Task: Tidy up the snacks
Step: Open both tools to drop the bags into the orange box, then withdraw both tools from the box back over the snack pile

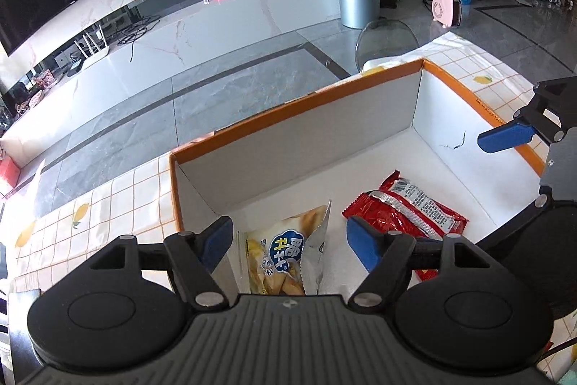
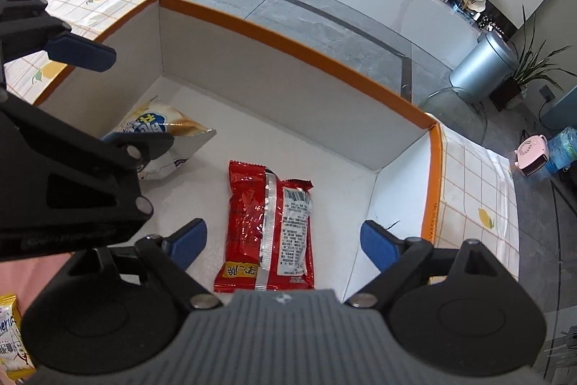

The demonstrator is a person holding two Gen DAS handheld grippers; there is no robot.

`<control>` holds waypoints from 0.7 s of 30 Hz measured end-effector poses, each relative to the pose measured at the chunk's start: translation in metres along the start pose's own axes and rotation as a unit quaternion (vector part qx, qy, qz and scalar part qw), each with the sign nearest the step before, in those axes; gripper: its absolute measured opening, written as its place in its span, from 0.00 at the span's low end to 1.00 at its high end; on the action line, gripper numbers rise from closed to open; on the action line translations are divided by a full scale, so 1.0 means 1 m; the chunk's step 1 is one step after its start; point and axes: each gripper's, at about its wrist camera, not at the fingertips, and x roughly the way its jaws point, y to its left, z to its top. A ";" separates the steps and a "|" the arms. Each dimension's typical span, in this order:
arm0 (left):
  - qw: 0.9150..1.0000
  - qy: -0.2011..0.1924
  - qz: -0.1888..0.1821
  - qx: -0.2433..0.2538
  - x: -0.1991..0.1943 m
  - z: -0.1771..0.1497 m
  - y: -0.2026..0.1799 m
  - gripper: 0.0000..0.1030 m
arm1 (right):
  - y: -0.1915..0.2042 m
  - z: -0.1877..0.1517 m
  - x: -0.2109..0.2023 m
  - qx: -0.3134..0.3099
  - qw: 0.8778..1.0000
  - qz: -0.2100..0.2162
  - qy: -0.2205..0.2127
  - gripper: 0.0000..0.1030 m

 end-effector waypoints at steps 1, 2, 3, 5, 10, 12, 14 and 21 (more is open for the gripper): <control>1.000 -0.007 0.002 -0.004 -0.007 0.000 0.000 0.82 | -0.002 -0.001 -0.006 0.007 1.000 0.000 -0.006 0.86; 1.000 -0.014 0.004 -0.007 -0.014 0.000 0.000 0.82 | -0.004 -0.002 -0.011 0.014 1.000 0.002 -0.012 0.86; 1.000 -0.020 0.007 -0.009 -0.021 -0.001 0.000 0.82 | -0.006 -0.004 -0.016 0.023 1.000 0.005 -0.017 0.86; 0.999 -0.031 0.015 -0.010 -0.034 -0.002 -0.003 0.83 | -0.009 -0.008 -0.027 0.041 0.999 0.010 -0.028 0.86; 0.998 -0.058 0.025 -0.015 -0.064 -0.015 -0.012 0.85 | -0.008 -0.027 -0.055 0.075 0.995 0.025 -0.057 0.87; 0.998 -0.062 0.023 -0.020 -0.074 -0.022 -0.015 0.85 | -0.005 -0.038 -0.065 0.082 0.994 0.029 -0.069 0.87; 0.997 -0.064 0.026 -0.023 -0.083 -0.029 -0.018 0.85 | -0.002 -0.051 -0.075 0.091 0.992 0.030 -0.083 0.87; 0.996 -0.069 0.019 -0.045 -0.111 -0.059 -0.026 0.85 | 0.009 -0.102 -0.110 0.120 0.984 0.031 -0.129 0.87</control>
